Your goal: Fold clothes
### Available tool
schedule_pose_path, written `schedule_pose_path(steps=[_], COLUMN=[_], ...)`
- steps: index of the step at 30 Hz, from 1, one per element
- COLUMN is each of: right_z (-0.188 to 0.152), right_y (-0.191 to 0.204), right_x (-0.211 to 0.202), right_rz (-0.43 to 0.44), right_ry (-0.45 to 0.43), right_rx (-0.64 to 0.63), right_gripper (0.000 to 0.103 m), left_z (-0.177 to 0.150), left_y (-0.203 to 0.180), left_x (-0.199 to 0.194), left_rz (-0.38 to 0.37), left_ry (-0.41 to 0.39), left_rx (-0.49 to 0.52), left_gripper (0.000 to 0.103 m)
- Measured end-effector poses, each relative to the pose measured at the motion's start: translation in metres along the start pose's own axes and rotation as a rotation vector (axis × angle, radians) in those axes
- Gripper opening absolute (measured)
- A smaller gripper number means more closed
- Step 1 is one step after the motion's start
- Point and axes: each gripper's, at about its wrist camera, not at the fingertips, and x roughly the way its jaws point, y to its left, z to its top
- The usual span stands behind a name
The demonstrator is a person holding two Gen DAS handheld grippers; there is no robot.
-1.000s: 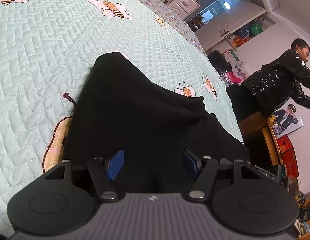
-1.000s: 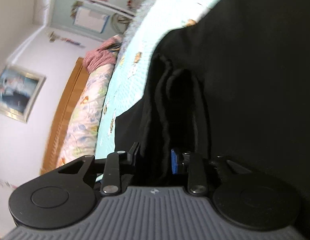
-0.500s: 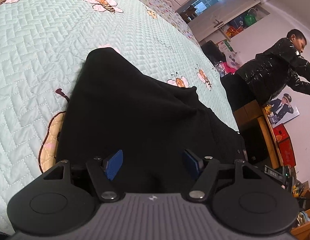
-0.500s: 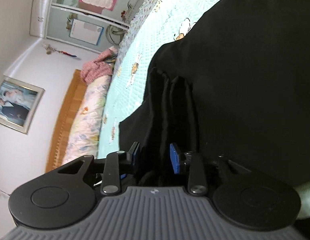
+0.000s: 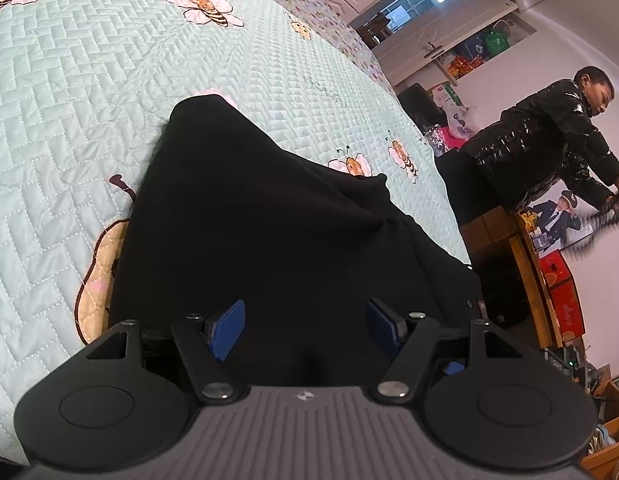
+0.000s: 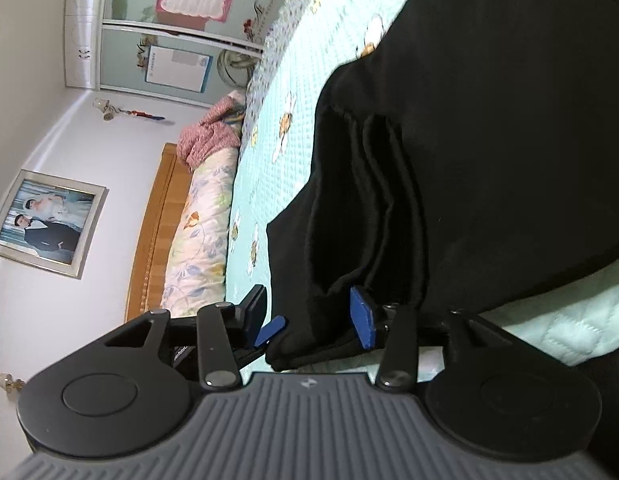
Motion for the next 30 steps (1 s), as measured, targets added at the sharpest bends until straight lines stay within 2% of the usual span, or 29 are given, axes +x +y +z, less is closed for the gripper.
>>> schedule_pose_path(steps=[6,10,14,15,17,18,19,23,25,26,30], right_z=[0.01,0.014,0.008,0.006,0.0,-0.002,-0.005,-0.012,-0.018,-0.022,-0.03], right_y=[0.005,0.003,0.006,0.008,0.012,0.014,0.016,0.021,0.021,0.019,-0.006], right_x=[0.026,0.036,0.035,0.035,0.035,0.035,0.033,0.016,0.007,0.004,0.003], right_rz=[-0.081,-0.094,-0.098,-0.093,-0.083,-0.078,-0.057,0.143,0.217,0.231,0.169], right_ry=[0.032,0.04,0.026,0.021,0.009,0.004,-0.004,-0.035,-0.037,-0.035,-0.039], right_rx=[-0.04,-0.037,-0.103,-0.131,-0.186,-0.214,-0.215,-0.089,-0.043,-0.026,0.036], right_gripper=[0.05,0.05,0.047,0.046,0.031,0.028,0.026,0.024,0.024,0.024,0.024], left_z=[-0.001,-0.002,-0.002,-0.002,-0.003,-0.002,-0.001,0.003,0.004,0.004,0.002], left_y=[-0.001,-0.001,0.004,0.006,0.008,0.009,0.009,0.01,0.011,0.011,0.015], left_x=[0.002,0.003,0.001,0.0,0.0,-0.001,-0.001,-0.009,-0.014,-0.016,-0.017], left_rz=[0.009,0.009,0.003,0.002,0.0,-0.004,-0.007,-0.04,-0.058,-0.067,-0.051], left_ry=[0.004,0.005,0.002,0.0,-0.002,-0.003,-0.004,-0.013,-0.025,-0.03,-0.021], left_rx=[0.014,0.019,0.004,-0.001,-0.013,-0.02,-0.028,-0.049,-0.048,-0.048,-0.057], left_gripper=[0.07,0.07,0.07,0.07,0.07,0.07,0.07,0.07,0.07,0.071,0.072])
